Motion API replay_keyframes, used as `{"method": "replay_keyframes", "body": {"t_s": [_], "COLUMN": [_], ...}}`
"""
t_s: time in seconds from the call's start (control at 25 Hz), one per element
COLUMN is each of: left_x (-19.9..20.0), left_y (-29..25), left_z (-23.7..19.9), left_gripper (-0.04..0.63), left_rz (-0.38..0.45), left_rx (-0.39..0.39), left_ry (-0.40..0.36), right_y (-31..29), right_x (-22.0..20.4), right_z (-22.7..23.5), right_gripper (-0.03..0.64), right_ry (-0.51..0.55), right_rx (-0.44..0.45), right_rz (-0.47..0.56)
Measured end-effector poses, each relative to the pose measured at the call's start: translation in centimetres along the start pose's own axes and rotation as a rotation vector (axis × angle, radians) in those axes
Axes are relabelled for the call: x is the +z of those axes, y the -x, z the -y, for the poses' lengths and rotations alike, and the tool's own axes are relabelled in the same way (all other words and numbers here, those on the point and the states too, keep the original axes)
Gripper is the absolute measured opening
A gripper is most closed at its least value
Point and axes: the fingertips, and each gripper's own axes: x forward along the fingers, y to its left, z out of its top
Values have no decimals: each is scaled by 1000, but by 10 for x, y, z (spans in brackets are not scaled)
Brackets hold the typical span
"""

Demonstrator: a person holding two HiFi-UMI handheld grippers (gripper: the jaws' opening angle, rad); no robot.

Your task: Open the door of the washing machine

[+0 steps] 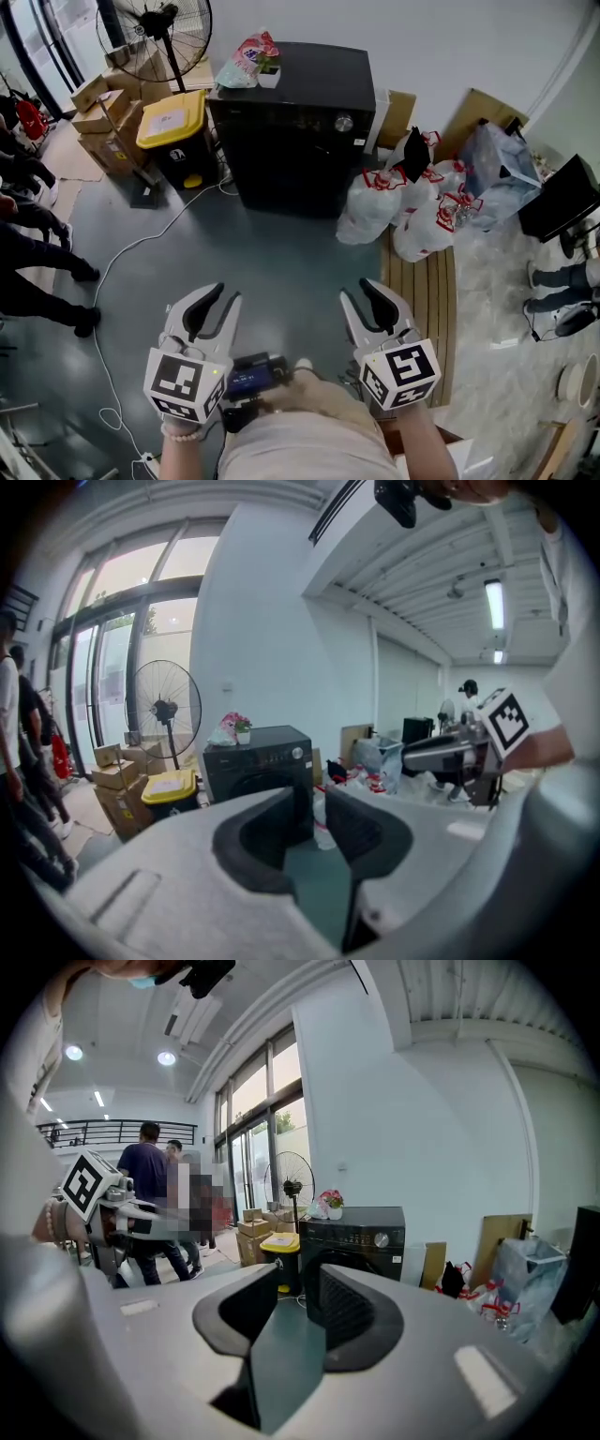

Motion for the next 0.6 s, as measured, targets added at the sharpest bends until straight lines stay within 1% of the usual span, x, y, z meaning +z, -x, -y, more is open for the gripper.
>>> {"method": "replay_keyframes", "body": {"t_s": [0.32,0.6], "left_x": [1,1], "left_y": [13,11], "left_z": [7,-1], "left_gripper": [94,94], "left_rz": [27,35], "left_rx": [56,83], "left_ry": [-7,-6], "right_y": [6,-3], "right_x": [-3,1], "right_z": [0,0], "right_gripper": [123,123], "right_ry": [32,60], "right_rx": [35,59], "right_rz": [14,23]}}
